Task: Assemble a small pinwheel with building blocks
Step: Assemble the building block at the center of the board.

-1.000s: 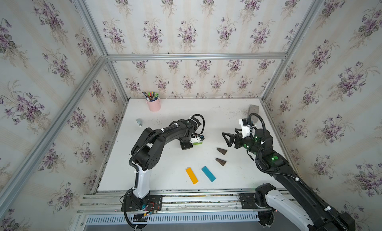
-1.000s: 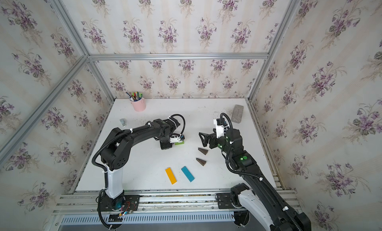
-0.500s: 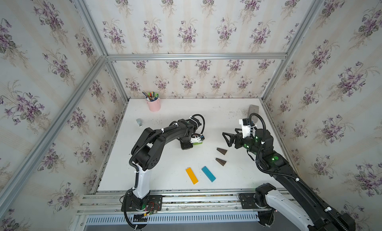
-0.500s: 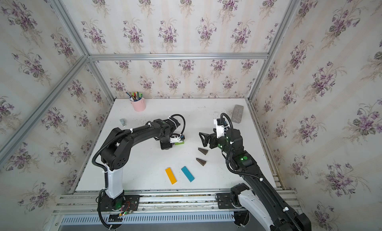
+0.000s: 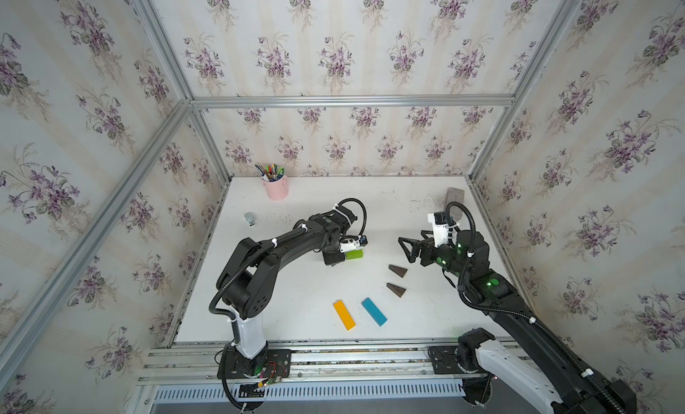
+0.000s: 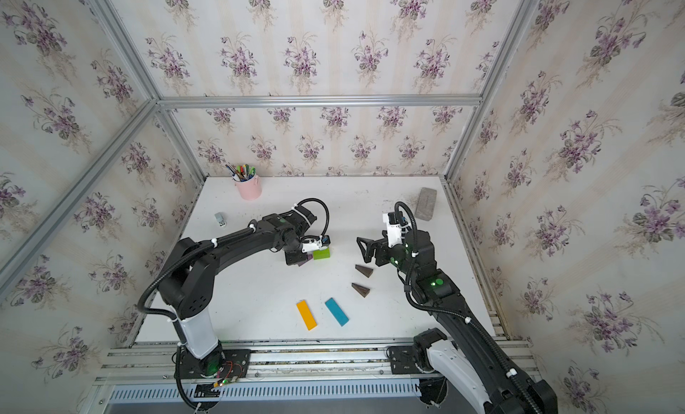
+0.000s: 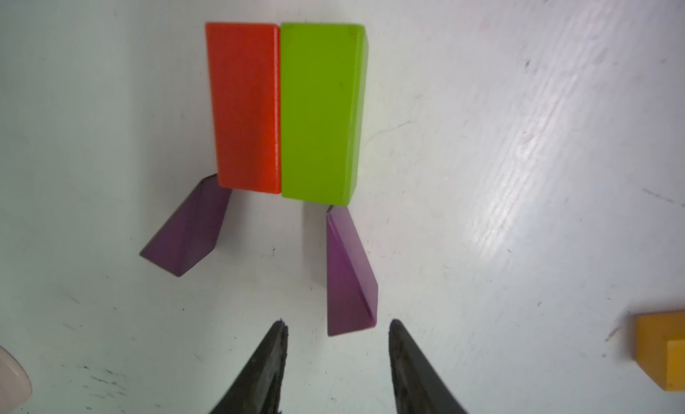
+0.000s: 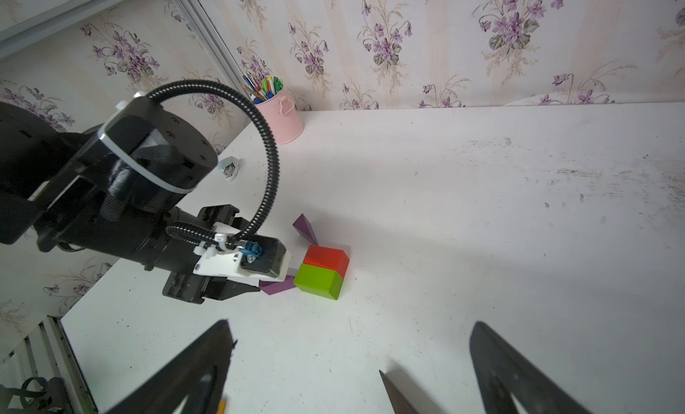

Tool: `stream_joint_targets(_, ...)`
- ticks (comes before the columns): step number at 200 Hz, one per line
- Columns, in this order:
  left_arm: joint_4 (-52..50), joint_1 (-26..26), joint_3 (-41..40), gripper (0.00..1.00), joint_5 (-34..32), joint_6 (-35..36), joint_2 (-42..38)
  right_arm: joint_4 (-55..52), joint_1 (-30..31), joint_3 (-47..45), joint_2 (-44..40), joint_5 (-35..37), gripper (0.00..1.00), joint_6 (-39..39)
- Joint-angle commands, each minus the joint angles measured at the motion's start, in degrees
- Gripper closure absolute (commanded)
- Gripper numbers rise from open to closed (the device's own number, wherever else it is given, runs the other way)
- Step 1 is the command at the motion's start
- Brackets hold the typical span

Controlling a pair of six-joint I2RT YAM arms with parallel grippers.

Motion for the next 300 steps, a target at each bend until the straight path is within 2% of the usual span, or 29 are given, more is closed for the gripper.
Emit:
stream_joint_targets(1, 5.5, 1.8, -2.5, 0.52, 0.9, -0.6, -4.9, -1.0, 0.0, 1.9, 0.4, 1.7, 0.00, -0.9)
stream_joint_targets(22, 8.1, 3.6, -4.8, 0.47, 4.5, -2.2, -11.8, -5.5, -0.1, 5.8, 2.6, 4.6, 0.00, -2.6)
stream_joint_targets(24, 8.3, 3.5, -4.9, 0.35, 4.7, -2.3, -12.4, -6.0, -0.1, 6.2, 2.8, 5.0, 0.00, -2.8)
stream_joint_targets(25, 8.3, 3.6, -5.0, 0.18, 4.8, -2.3, -12.7, -6.2, -0.1, 6.4, 3.0, 5.2, 0.00, -2.9)
stream_joint_targets(26, 8.4, 3.6, -5.1, 0.09, 4.9, -2.4, -13.1, -6.4, -0.1, 6.7, 3.1, 5.3, 0.00, -3.0)
stream_joint_targets(28, 8.5, 3.7, -5.2, 0.03, 5.1, -2.5, -13.7, -6.9, -0.1, 7.1, 3.4, 5.7, 0.00, -3.2)
stream_joint_targets(31, 8.6, 3.8, -5.4, 0.01, 5.3, -2.7, -14.7, -7.5, -0.1, 7.7, 3.7, 6.1, 0.00, -3.6)
stream_joint_targets(48, 8.9, 4.2, -6.9, 0.00, 6.5, -3.4, -20.8, -8.5, -0.3, 9.7, 4.1, 6.7, 0.00, -5.6)
stream_joint_targets(78, 10.9, 4.6, -9.6, 0.00, 11.0, -7.0, -31.7, -2.5, -0.4, 7.6, 1.1, 10.3, 0.00, -10.8)
stream_joint_targets(87, 12.7, 4.9, -11.1, 0.00, 14.3, -9.9, -34.1, -4.0, -0.5, 8.2, 1.7, 12.0, 0.00, -13.1)
stream_joint_targets(97, 15.2, 6.2, -13.1, 0.00, 23.3, -16.4, -35.5, -8.3, -0.5, 10.1, 3.9, 13.6, 0.00, -16.6)
stream_joint_targets(104, 16.5, 7.0, -14.3, 0.00, 28.4, -20.2, -34.9, -11.7, -0.5, 11.4, 5.5, 14.1, 0.00, -19.1)
stream_joint_targets(113, 16.1, 7.1, -13.8, 0.00, 31.7, -25.2, -32.6, -16.0, -0.5, 12.8, 7.6, 14.0, 0.00, -22.0)
stream_joint_targets(121, 13.6, 7.1, -12.3, 0.00, 35.1, -26.8, -30.1, -19.2, -0.5, 14.0, 9.5, 13.7, 0.00, -23.1)
stream_joint_targets(130, 11.5, 7.0, -12.2, 0.00, 38.9, -25.5, -28.5, -22.5, -0.5, 15.4, 11.9, 13.6, 0.00, -24.0)
stream_joint_targets(149, 13.2, 4.7, -16.5, 0.00, 37.5, -22.4, -31.3, -28.2, -0.5, 18.4, 17.6, 16.3, 0.01, -23.4)
stream_joint_targets(167, 13.5, 2.2, -20.4, 0.00, 32.5, -19.0, -35.8, -35.4, -0.6, 22.2, 24.6, 18.0, 0.07, -21.2)
stream_joint_targets(184, 15.4, 1.7, -23.5, 0.00, 27.4, -18.8, -39.8, -37.7, -0.5, 23.4, 29.2, 16.2, 0.15, -16.3)
stream_joint_targets(202, 17.7, 1.6, -25.6, 0.00, 24.8, -18.9, -41.9, -36.9, 0.1, 22.4, 30.1, 16.4, 0.18, -9.3)
stream_joint_targets(218, 18.4, 1.7, -25.7, 0.00, 25.0, -18.6, -41.9, -34.5, 5.1, 19.7, 28.5, 16.8, 0.18, -8.3)
stream_joint_targets(226, 18.4, 1.7, -25.4, 0.00, 25.3, -18.0, -41.7, -33.9, 8.6, 18.8, 28.5, 19.7, 0.18, -9.6)
stream_joint_targets(235, 18.5, 1.6, -25.0, 0.00, 25.1, -17.8, -41.3, -34.2, 12.6, 19.0, 29.5, 23.7, 0.18, -12.3)
stream_joint_targets(245, 18.5, 1.6, -24.3, 0.00, 25.0, -18.1, -41.0, -34.7, 13.4, 20.6, 30.9, 25.8, 0.19, -17.6)
stream_joint_targets(263, 19.5, 1.6, -23.9, 0.00, 25.2, -19.3, -41.3, -30.8, 11.8, 23.1, 30.8, 25.2, 0.19, -34.3)
stream_joint_targets(269, 20.1, 1.6, -23.9, 0.00, 25.2, -19.9, -41.6, -30.4, 10.7, 24.6, 30.5, 22.5, 0.19, -38.5)
stream_joint_targets(287, 20.2, 1.6, -24.4, 0.00, 25.0, -19.7, -43.0, -34.9, -0.2, 31.1, 30.0, 6.9, 0.19, -47.3)
stream_joint_targets(300, 20.4, 1.5, -25.3, 0.00, 25.0, -19.4, -44.9, -36.2, -2.7, 30.1, 27.0, 0.2, 0.17, -57.5)
